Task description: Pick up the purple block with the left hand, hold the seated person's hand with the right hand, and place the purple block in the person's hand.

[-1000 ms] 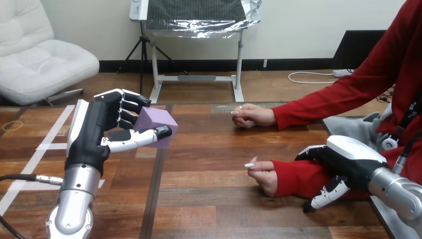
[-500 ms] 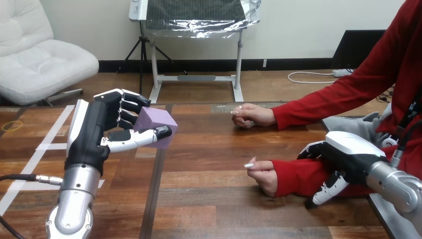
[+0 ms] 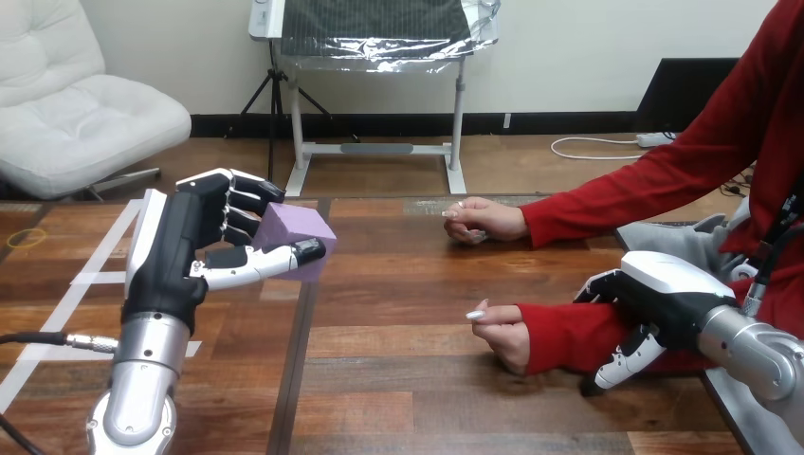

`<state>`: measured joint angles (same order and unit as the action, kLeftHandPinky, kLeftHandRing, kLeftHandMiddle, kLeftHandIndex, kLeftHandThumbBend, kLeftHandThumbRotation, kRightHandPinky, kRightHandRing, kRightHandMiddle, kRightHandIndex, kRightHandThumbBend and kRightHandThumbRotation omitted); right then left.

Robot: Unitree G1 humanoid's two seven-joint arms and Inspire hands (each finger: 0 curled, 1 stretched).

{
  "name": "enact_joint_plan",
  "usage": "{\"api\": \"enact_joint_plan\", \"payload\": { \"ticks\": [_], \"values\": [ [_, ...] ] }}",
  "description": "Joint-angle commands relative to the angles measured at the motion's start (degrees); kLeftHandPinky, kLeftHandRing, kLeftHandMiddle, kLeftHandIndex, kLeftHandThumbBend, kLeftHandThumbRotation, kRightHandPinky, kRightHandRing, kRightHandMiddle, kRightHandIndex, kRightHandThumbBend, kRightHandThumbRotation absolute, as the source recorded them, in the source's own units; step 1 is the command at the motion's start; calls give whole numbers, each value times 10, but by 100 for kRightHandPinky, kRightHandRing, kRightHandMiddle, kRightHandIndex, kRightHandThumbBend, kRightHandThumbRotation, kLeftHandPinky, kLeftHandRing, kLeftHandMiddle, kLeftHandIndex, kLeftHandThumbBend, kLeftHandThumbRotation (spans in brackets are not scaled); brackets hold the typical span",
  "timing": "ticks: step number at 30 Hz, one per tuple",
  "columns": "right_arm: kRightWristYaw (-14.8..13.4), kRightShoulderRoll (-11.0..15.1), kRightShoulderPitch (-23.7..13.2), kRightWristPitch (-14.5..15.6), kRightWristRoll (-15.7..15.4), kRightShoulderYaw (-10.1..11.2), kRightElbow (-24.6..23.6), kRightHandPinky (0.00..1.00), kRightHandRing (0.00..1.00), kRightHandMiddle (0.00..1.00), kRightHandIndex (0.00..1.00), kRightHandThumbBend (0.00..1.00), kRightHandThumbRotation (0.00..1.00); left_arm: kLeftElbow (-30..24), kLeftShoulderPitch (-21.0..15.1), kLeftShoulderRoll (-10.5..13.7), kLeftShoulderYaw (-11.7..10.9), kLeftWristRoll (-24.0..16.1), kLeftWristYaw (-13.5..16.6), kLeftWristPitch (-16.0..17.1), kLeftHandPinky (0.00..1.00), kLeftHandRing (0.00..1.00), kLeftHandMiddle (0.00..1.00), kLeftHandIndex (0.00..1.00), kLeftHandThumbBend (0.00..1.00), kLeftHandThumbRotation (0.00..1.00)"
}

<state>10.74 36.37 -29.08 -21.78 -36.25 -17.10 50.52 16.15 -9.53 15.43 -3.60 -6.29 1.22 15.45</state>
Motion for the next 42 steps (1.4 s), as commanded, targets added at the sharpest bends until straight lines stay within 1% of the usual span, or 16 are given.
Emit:
{"api": "enact_joint_plan", "payload": {
  "ticks": [1, 8, 9, 15, 22, 26, 32, 42],
  "values": [
    [5, 1, -48, -6, 9, -2, 9, 53, 65, 67, 67, 88, 23, -14, -29, -1, -12, 5, 7, 7, 34, 39, 41, 42, 61, 0],
    [-2, 0, -50, -17, 11, -6, 18, 51, 60, 64, 64, 83, 26, -18, -27, -3, -12, 8, 5, 5, 33, 38, 41, 42, 60, 0],
    [-3, 0, -50, -18, 11, -6, 20, 50, 57, 62, 63, 81, 26, -18, -27, -3, -12, 8, 5, 6, 33, 39, 41, 42, 60, 0],
    [-4, -3, -51, -19, 15, -4, 24, 46, 51, 57, 60, 77, 27, -16, -28, 0, -10, 0, 7, 7, 34, 39, 42, 42, 60, 0],
    [-7, -5, -50, -25, 19, -2, 29, 41, 45, 52, 54, 71, 27, -15, -28, 0, -12, 4, 5, 7, 34, 39, 42, 42, 60, 0],
    [-11, -5, -49, -31, 20, -1, 30, 39, 43, 50, 52, 69, 27, -15, -27, -1, -13, 11, 1, 8, 34, 39, 42, 42, 60, 0],
    [-16, -7, -48, -31, 23, 1, 33, 37, 42, 47, 48, 65, 28, -13, -28, 0, -13, 10, 2, 11, 34, 39, 42, 42, 59, 0],
    [-16, -8, -46, -31, 35, 5, 33, 36, 40, 45, 46, 60, 33, -16, -28, 1, -12, 5, 5, 4, 34, 40, 43, 42, 60, 0]
  ]
}}
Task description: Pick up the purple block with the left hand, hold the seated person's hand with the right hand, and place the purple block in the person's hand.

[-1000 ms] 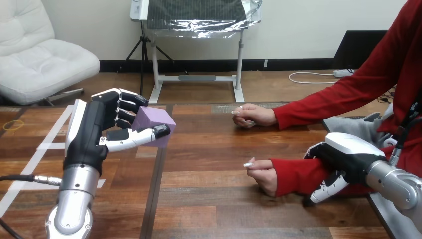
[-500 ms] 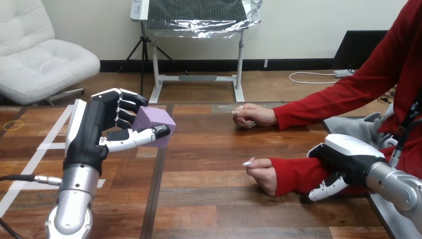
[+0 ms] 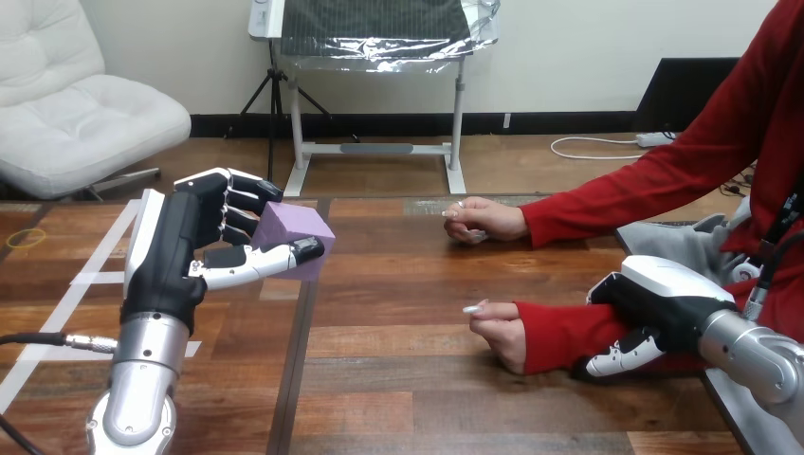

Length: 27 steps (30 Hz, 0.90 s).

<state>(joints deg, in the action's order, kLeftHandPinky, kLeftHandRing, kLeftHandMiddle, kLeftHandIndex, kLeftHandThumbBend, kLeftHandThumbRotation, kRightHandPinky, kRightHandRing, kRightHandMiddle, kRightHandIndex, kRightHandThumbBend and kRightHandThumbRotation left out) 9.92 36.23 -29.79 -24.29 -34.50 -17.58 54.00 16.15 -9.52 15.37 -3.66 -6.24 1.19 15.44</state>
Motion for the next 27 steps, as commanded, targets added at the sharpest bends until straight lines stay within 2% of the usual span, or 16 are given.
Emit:
{"api": "enact_joint_plan", "payload": {
  "ticks": [1, 13, 19, 27],
  "values": [
    [-8, -6, -39, -6, 19, 10, -2, 36, 40, 45, 46, 60, 33, -16, -28, 1, -12, 5, 5, 4, 34, 40, 43, 42, 60, 0],
    [-25, -6, -37, -11, 24, 14, -3, 30, 34, 39, 38, 57, 43, -14, -29, 0, -12, 8, 2, 6, 35, 40, 42, 42, 60, 0],
    [-42, -6, -38, -27, 25, 16, 5, 28, 31, 36, 36, 56, 45, -12, -29, 0, -11, 8, 1, 9, 34, 40, 42, 42, 60, 0],
    [-49, -3, -44, -40, 25, 15, 13, 26, 30, 35, 35, 54, 49, -12, -30, 1, -10, 7, 1, 7, 34, 39, 42, 42, 60, 0]
  ]
}}
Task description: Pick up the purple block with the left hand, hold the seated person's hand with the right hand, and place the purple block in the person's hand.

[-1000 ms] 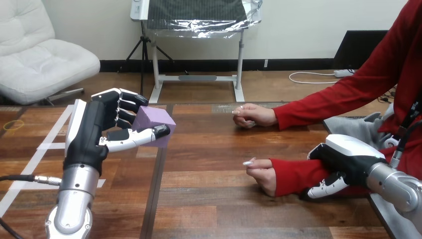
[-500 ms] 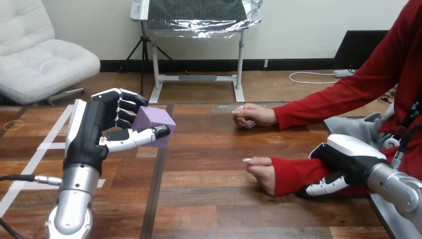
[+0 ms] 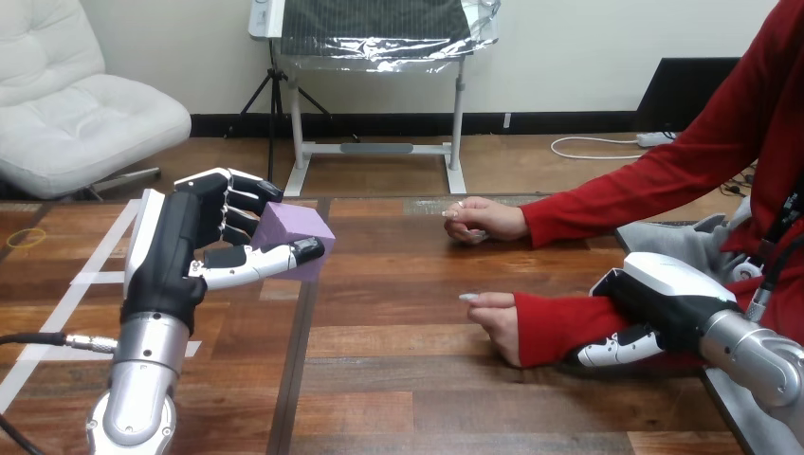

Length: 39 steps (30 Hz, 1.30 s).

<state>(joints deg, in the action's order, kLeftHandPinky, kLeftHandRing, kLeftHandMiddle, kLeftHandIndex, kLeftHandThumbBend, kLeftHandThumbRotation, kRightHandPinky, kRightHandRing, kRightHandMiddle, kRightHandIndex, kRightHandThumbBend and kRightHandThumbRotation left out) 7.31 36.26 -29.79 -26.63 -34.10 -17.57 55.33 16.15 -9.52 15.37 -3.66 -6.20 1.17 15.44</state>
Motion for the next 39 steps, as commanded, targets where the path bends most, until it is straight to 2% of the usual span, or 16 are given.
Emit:
{"api": "enact_joint_plan", "payload": {
  "ticks": [1, 15, 22, 39],
  "values": [
    [-24, -3, -45, -17, 20, 15, 1, 26, 30, 35, 35, 54, 50, -12, -30, 1, -10, 6, 2, 7, 34, 39, 42, 42, 60, 0],
    [-10, -3, -61, -8, 29, 21, -2, 24, 28, 34, 33, 55, 53, -6, -32, 2, -10, 6, 1, 16, 34, 39, 42, 42, 60, 0],
    [-14, -2, -67, -8, 32, 23, -5, 25, 28, 34, 33, 56, 54, -6, -31, 3, -9, 3, 1, 13, 34, 39, 42, 42, 60, 0],
    [-3, 1, -79, 6, 40, 29, -19, 26, 29, 34, 34, 57, 54, -5, -31, 0, -8, 1, 5, 11, 34, 39, 42, 42, 61, 0]
  ]
}}
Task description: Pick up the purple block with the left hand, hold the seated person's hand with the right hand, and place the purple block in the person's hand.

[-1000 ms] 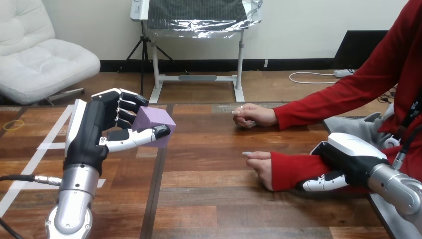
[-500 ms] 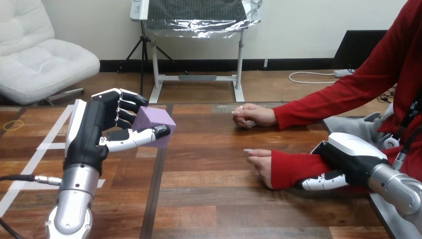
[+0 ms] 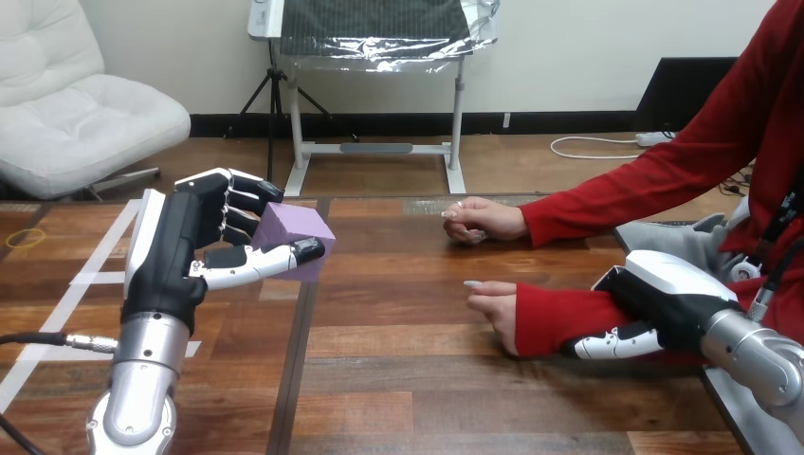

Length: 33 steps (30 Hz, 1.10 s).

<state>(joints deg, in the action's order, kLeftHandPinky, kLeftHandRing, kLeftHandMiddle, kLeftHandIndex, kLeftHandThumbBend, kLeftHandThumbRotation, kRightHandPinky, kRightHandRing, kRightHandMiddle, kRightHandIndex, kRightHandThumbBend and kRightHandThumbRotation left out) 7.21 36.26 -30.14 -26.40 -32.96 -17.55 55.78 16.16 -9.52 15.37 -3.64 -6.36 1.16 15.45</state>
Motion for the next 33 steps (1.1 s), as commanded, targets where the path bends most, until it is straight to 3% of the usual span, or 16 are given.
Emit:
{"api": "enact_joint_plan", "payload": {
  "ticks": [1, 16, 33],
  "values": [
    [-2, 2, -75, 4, 29, 29, -24, 26, 30, 35, 34, 57, 54, -6, -31, 0, -9, 2, 5, 10, 34, 39, 42, 42, 61, 0],
    [-2, 6, -77, -6, 42, 30, -34, 27, 31, 36, 37, 57, 51, 3, -34, 0, -7, -2, 8, 15, 34, 39, 42, 42, 62, 0],
    [1, 12, -81, -6, 48, 32, -46, 25, 29, 34, 33, 58, 52, 2, -35, -1, -4, -8, 13, 8, 33, 39, 42, 42, 63, 0]
  ]
}}
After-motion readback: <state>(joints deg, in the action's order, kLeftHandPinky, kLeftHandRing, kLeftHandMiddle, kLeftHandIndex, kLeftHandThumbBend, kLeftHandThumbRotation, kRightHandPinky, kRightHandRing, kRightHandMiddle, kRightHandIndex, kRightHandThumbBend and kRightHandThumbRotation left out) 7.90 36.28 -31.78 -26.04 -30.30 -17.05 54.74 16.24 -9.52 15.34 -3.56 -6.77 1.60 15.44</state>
